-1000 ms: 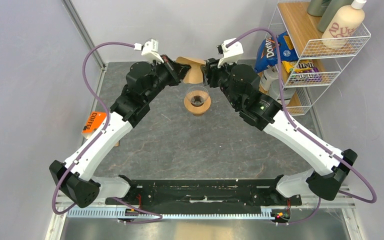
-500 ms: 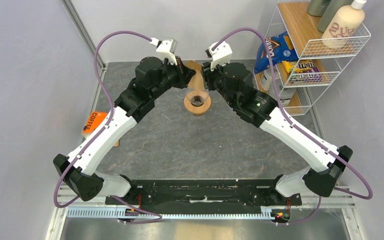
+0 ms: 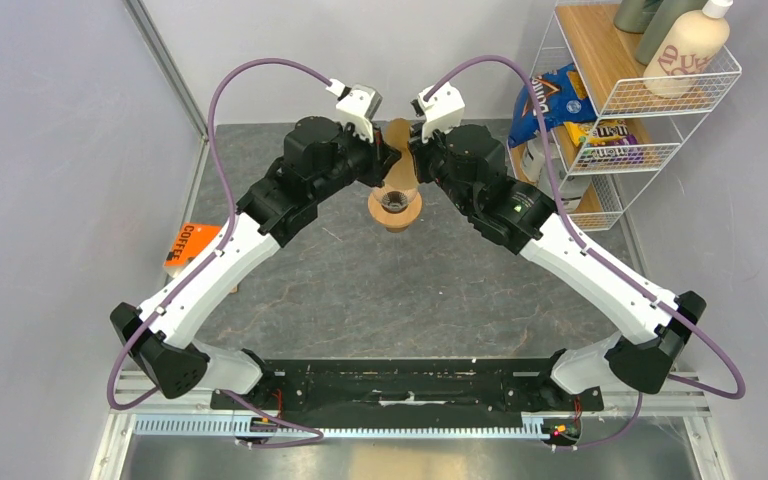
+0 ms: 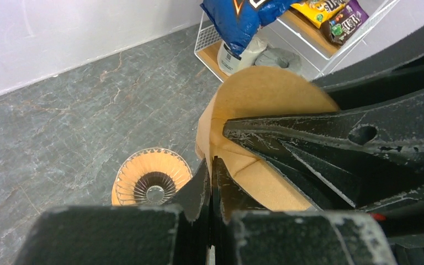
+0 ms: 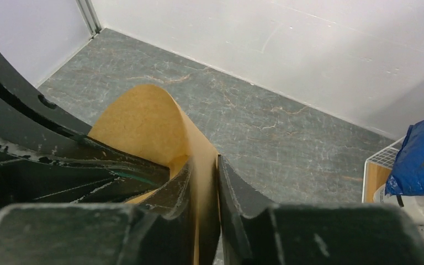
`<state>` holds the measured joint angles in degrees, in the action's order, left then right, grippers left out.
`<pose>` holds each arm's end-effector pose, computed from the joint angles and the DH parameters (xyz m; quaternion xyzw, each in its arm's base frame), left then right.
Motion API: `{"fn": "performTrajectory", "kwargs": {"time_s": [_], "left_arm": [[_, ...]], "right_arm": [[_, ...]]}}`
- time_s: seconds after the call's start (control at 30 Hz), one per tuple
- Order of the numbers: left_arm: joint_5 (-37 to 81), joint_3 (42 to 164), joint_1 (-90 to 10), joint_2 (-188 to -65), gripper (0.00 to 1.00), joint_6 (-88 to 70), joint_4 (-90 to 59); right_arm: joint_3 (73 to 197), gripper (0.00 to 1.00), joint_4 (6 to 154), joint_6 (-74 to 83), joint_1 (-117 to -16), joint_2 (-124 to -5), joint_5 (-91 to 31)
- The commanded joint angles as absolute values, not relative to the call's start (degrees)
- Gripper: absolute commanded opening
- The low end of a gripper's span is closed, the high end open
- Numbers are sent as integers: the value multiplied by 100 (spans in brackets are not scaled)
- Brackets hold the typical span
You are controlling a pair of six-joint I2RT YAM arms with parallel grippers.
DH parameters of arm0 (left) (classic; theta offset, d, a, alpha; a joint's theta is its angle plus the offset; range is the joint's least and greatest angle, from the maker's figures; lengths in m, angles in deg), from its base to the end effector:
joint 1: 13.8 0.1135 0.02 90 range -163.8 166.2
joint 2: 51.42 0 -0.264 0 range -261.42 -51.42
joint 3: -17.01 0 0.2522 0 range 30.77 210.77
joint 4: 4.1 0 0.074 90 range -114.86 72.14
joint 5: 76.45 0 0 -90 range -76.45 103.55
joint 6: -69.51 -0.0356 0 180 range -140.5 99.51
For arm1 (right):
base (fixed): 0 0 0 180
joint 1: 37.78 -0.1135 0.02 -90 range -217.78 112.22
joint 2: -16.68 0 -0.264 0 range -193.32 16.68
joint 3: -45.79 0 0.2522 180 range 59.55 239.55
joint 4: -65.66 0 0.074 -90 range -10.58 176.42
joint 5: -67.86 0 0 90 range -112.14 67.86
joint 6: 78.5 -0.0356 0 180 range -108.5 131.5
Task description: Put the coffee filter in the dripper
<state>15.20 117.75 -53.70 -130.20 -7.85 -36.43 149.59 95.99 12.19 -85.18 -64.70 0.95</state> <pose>0.2374 -0.1998 0.4470 0.1899 0.7442 -0.2933 0.5692 0.2264 0.2256 0.4560 -0.1811 0.7284 0.1165 0.6505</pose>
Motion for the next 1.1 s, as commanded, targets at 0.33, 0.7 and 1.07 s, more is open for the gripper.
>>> {"fn": "performTrajectory", "kwargs": {"time_s": [0.33, 0.7, 1.07], "left_arm": [[1918, 11998, -5397, -12945, 13, -1669, -3641], [740, 11066, -5282, -12361, 78, 297, -2449], [-137, 11334, -5282, -12713, 73, 1599, -2535]], "right_arm": [[14930, 19, 9725, 1159, -8374, -6204, -361], [14274, 0, 8290, 347, -8354, -6028, 235], [14446, 0, 7481, 844, -8821, -6347, 1422]]}}
